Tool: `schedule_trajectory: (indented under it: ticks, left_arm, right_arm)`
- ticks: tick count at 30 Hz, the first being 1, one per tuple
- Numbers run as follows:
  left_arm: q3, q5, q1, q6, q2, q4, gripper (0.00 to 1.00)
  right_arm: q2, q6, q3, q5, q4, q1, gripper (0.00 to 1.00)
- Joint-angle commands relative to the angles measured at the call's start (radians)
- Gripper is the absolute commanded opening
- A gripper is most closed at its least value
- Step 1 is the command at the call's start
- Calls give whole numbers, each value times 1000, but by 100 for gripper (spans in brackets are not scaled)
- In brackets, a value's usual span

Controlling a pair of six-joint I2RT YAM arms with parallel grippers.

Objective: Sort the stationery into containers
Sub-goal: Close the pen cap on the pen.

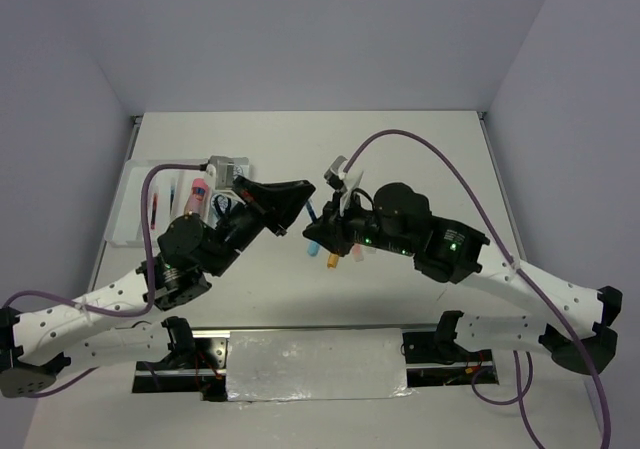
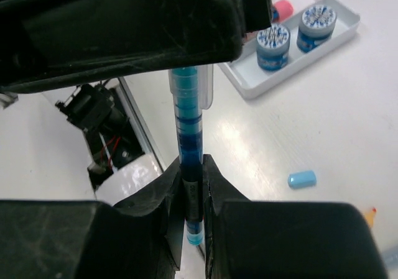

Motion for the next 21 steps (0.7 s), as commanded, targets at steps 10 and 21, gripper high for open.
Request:
schedule_trajectory:
  ticks: [10,21]
  left_arm:
    - [-337,185,-277,-205,266,180,0]
    - [-39,-36,-121,20,-67,-313,39]
  right_arm:
    - [151,57,553,-114,119,-168,0]
    - [-50,20,-9,-249,271,-105,0]
